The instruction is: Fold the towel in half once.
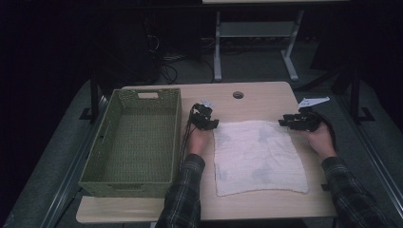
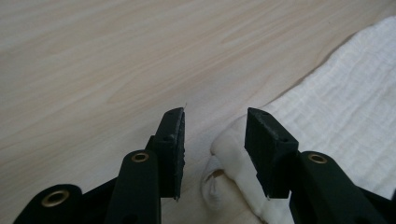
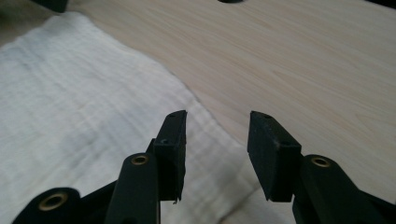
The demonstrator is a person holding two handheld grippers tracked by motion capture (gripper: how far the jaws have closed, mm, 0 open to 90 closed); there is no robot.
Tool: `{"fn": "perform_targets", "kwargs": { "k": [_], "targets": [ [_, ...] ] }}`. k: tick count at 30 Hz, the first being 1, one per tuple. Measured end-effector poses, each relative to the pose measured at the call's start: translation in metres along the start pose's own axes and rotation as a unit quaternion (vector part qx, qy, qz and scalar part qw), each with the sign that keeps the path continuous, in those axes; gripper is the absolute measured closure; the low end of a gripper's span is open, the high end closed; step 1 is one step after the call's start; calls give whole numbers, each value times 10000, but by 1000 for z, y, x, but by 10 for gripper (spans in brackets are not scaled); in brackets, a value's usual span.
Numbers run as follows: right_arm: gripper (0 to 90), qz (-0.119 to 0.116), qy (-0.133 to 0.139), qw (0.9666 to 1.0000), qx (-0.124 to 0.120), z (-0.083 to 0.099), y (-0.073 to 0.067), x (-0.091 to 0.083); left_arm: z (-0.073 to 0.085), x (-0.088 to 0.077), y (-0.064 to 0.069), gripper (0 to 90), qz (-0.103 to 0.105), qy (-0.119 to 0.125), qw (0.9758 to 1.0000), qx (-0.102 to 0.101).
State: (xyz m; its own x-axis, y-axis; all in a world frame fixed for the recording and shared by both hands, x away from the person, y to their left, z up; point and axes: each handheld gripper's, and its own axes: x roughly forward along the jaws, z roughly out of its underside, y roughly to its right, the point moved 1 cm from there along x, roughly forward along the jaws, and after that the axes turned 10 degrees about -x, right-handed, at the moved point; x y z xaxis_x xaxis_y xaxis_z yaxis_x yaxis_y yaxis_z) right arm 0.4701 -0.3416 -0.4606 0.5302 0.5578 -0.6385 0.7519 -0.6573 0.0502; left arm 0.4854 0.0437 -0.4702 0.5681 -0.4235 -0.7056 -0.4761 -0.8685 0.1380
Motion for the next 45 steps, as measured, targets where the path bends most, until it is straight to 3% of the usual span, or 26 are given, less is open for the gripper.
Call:
{"fn": "perform_targets", "kwargs": {
  "k": [8,16,19,22,24,27,31,37,44,45],
  "targets": [
    [598,235,-266,9985,410,11,22,15,3,6,0,630,14,-119,9999,29],
    [648,241,-332,9983,406,13,19,15,4,6,4,748,114,-79,9999,53],
    [669,299,-479,9981,265,15,17,16,4,6,4,783,116,-115,9998,87],
    [728,298,-441,9981,311,17,17,15,4,6,5,814,145,-127,9997,118],
    [831,225,-412,9985,283,19,17,14,5,6,5,841,162,-121,9998,57],
    [858,178,-425,9981,397,19,17,14,5,7,5,858,174,-72,9998,-85],
    [868,371,-529,9972,371,16,18,13,5,6,3,864,188,-66,9995,-235],
    [870,509,-403,9975,261,2,25,2,-3,-1,4,867,243,191,9990,-329],
    [871,634,-122,9978,116,-22,33,-16,-20,-18,6,868,138,499,9984,-210],
    [870,647,-52,9978,120,-25,33,-19,-27,-26,6,868,126,654,9975,-213]
  ]
}}
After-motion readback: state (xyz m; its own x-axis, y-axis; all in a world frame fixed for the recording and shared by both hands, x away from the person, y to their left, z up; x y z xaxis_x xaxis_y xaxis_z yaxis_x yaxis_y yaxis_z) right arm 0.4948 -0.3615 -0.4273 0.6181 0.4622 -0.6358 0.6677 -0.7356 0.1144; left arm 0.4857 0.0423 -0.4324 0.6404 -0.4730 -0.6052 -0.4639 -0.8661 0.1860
